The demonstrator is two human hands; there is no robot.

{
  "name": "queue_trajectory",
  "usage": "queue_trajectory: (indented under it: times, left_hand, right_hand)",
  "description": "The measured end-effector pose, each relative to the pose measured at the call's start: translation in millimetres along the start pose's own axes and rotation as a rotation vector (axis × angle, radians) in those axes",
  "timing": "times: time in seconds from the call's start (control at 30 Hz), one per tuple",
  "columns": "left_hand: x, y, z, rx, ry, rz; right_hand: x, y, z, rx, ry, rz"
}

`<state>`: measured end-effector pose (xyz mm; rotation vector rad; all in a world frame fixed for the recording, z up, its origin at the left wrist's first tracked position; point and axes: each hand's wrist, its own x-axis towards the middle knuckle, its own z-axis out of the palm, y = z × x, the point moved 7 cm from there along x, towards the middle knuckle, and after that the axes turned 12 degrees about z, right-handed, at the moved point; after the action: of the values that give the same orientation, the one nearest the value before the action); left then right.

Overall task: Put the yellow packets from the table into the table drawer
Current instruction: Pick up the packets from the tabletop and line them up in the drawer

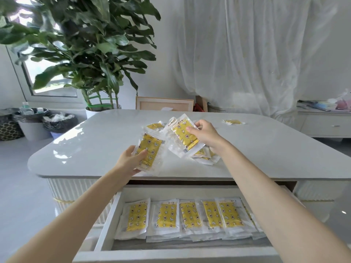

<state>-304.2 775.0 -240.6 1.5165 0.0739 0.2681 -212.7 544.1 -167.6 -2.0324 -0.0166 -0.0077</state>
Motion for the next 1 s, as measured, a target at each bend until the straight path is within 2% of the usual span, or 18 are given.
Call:
queue_trajectory:
  times: [0.13,0.27,0.43,0.57,0.73,0.9,1.0]
  left_hand:
    - [-26,4,-7,0.173,-0.191,-0.03]
    - [-51,-5,-18,0.415,-0.418,-0.087]
    - [-75,-33,-21,0.71,-0.715,-0.268]
    - [-65,-54,-27,0.891,-0.604,-0.321]
    - [-61,-74,-24,0.987,-0.405,-0.314]
    - [-54,-94,-30,1.118,-0.315,-0.278]
    - [-57,-98,-25,1.314,-0.338,-0.186]
  right_hand:
    - [-31,8,11,-0.14,-0.132,0.031]
    - [-73,29,24,-0.231,-0.379,0.144]
    - [-102,71,38,-0.455,-0.584,0.269]
    - [-109,111,43,-0.466,-0.6,0.436]
    - [-101,141,47,-0.394,-0.487,0.536]
    - [-88,161,54,-0.231,-0.388,0.603]
    - [-89,167,62,-0.171,-0.375,0.642]
